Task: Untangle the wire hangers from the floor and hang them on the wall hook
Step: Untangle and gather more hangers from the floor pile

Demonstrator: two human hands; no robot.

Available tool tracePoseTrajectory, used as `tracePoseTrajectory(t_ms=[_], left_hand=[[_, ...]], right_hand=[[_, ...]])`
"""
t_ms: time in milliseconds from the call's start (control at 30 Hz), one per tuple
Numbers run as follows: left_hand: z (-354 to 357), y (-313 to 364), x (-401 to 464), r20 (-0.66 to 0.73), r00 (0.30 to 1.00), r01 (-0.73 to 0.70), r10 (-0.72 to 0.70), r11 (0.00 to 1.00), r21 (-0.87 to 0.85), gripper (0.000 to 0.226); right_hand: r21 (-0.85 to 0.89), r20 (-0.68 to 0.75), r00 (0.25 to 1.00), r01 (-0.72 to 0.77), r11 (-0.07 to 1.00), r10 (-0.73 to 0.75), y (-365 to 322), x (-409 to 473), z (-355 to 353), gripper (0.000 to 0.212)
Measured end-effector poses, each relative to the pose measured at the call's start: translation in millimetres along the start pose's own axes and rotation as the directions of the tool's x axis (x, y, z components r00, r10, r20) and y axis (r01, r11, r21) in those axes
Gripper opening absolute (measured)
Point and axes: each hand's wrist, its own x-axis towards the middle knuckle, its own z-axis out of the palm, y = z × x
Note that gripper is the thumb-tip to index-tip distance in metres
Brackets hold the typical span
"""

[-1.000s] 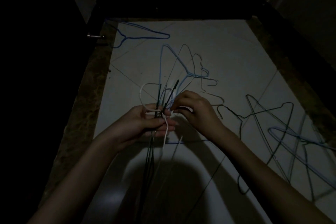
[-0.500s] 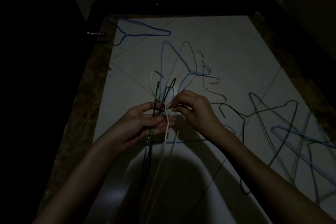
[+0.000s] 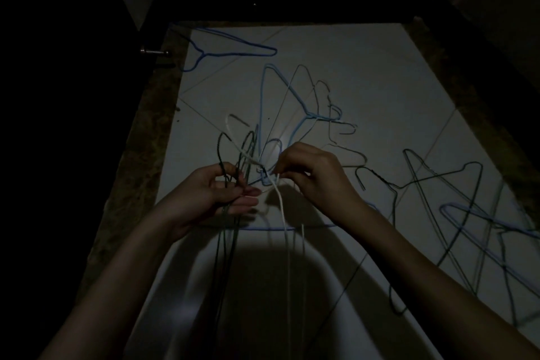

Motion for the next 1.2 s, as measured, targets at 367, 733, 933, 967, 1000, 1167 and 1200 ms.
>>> tracePoseTrajectory(t_ms=[367,733,933,967,1000,1167,1200], left_hand=[[3.6,7.2,-6.5,0.122,0.993,0.009,-0.010,1.000,0.006,0.017],[19.3,7.0,-10.5,0.079,0.994,-0.071,0.070,0.997,0.003,0.033],[12.7,10.0,-10.4,-0.075,0.987,-0.137,0.139,0.990,0.040,0.024],[11.3,10.4,-10.5,-0.089,0.985,-0.149,0.151,0.988,0.029,0.024],[10.5,10.9,-10.6,-0.096,0.983,-0.158,0.159,0.987,0.022,0.024],[7.2,12.1,-8.7,-0.110,0.981,-0.156,0.158,0.987,0.026,0.023],[6.4,12.3,-8.3,-0.109,0.982,-0.150,0.154,0.988,0.042,0.023]], right_hand=[[0.030,-0.020,0.999,-0.034,0.999,0.035,9.2,-1.6,7.4,0.009],[0.109,-0.033,0.994,-0.096,0.989,0.101,6.0,5.8,25.8,0.010],[0.153,-0.048,0.956,-0.281,0.948,0.291,22.3,-5.7,29.3,0.034],[0.149,-0.046,0.937,-0.335,0.930,0.345,29.6,-10.8,29.6,0.033],[0.145,-0.045,0.919,-0.383,0.913,0.392,37.7,-16.1,30.7,0.030],[-0.115,0.028,0.849,-0.522,0.845,0.528,81.3,-39.3,34.6,0.030],[-0.218,0.063,0.826,-0.536,0.816,0.560,90.2,-44.2,34.2,0.035]])
